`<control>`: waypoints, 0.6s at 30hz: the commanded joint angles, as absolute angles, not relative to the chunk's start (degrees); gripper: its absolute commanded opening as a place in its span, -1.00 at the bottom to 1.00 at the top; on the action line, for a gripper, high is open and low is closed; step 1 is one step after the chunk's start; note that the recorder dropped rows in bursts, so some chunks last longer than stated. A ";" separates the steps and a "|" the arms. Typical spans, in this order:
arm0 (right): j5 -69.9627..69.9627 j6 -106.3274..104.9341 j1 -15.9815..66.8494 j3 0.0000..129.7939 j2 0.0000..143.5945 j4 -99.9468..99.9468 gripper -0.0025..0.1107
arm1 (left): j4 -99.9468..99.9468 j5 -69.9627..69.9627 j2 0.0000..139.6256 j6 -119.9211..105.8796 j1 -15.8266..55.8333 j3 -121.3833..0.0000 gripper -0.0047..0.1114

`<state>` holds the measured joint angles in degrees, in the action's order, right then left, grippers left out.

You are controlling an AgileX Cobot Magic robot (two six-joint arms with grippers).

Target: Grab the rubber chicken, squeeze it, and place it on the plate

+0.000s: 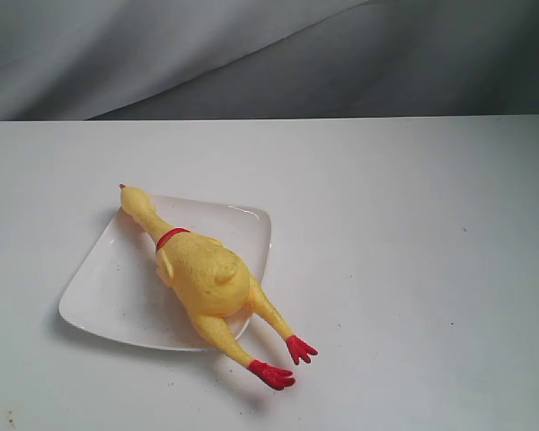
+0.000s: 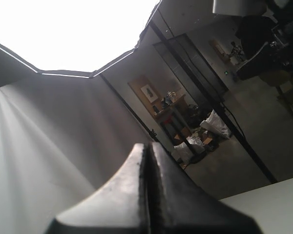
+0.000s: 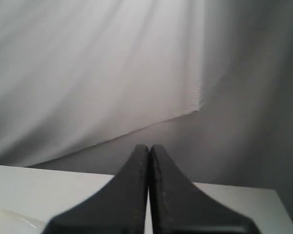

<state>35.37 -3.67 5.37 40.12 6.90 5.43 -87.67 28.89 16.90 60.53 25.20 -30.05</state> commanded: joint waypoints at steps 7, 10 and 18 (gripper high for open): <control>35.82 -2.50 -3.61 30.12 0.00 1.52 -0.96 | -87.49 28.16 16.68 60.97 25.35 -30.19 -0.91; 33.37 -2.50 -4.72 25.22 0.00 2.97 -0.96 | -87.49 28.16 16.68 60.97 25.35 -30.19 -0.91; 21.61 -2.76 -6.44 12.52 0.00 3.62 -0.96 | -87.49 28.42 16.68 61.11 25.35 -30.19 -0.91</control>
<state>26.48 -2.81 -5.84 16.19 0.14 3.15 -87.67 28.89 16.90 60.64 25.20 -30.05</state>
